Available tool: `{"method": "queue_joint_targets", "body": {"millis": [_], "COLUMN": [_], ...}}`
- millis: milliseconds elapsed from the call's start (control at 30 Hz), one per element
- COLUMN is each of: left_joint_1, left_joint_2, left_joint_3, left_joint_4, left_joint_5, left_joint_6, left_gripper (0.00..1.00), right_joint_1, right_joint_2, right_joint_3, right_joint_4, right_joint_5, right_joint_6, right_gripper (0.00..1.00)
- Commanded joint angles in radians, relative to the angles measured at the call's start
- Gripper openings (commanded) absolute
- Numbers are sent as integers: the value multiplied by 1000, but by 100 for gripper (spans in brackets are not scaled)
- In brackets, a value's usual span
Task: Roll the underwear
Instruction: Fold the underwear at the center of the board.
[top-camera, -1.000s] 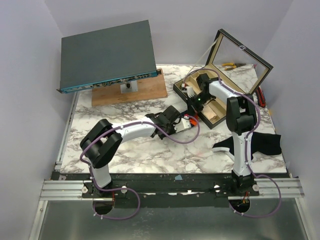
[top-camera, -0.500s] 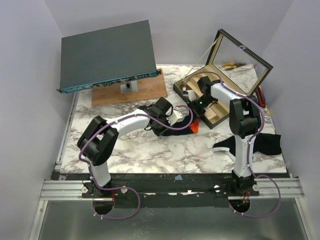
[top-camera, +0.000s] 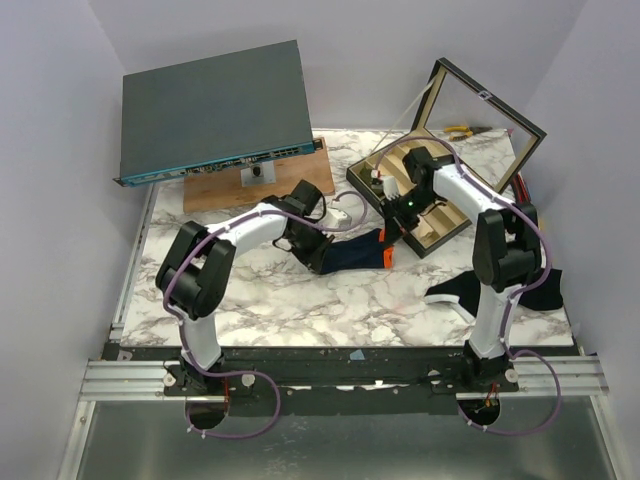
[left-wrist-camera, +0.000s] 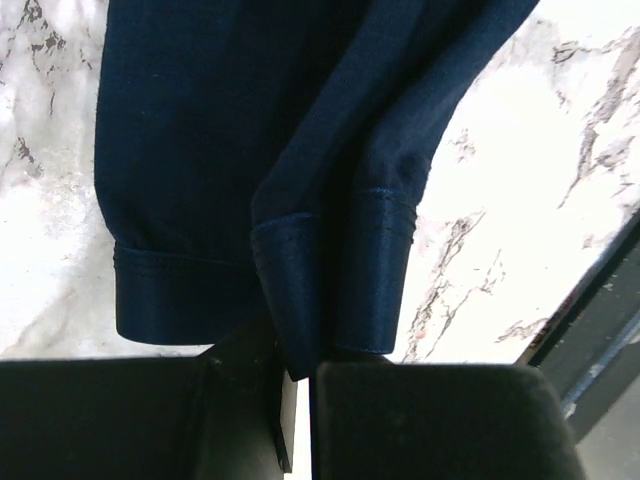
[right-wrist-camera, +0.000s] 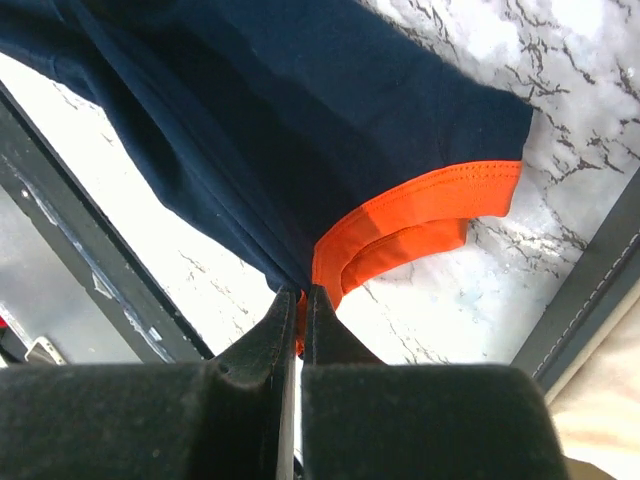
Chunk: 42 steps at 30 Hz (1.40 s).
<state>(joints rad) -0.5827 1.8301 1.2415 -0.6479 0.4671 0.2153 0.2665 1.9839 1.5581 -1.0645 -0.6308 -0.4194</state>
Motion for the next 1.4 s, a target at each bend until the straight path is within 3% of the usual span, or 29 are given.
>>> {"method": "queue_joint_targets", "body": {"millis": [0,233,467,600,833,1367], "left_joint_1": [49,107,130,132,132,136], "left_joint_2": [43,107,143,152,148,-129], "left_joint_3": [43,90,105,108,107,-38], "left_joint_4": [-105,-168,-171,-169,-164,-23], "left_joint_5": [134,222,205,199,180,51], "left_joint_6": [-16,-34,-73,-90,-89,-4], "left_gripper": [4,8,13,18,19,29], "right_joint_1": [-4,9,16,15,24,93], "right_joint_2": [-8,86,260,317,349,329], "right_joint_3": [66,224,427,427,416,398], "right_joint_4": [-65,-96,-115,-85,-54,-22], "right_joint_5": [31,35,73,102,102,129], "right_joint_6": [-13,-3,8,11,11,-83], "right_gripper": [1,2,2,1,1,4]}}
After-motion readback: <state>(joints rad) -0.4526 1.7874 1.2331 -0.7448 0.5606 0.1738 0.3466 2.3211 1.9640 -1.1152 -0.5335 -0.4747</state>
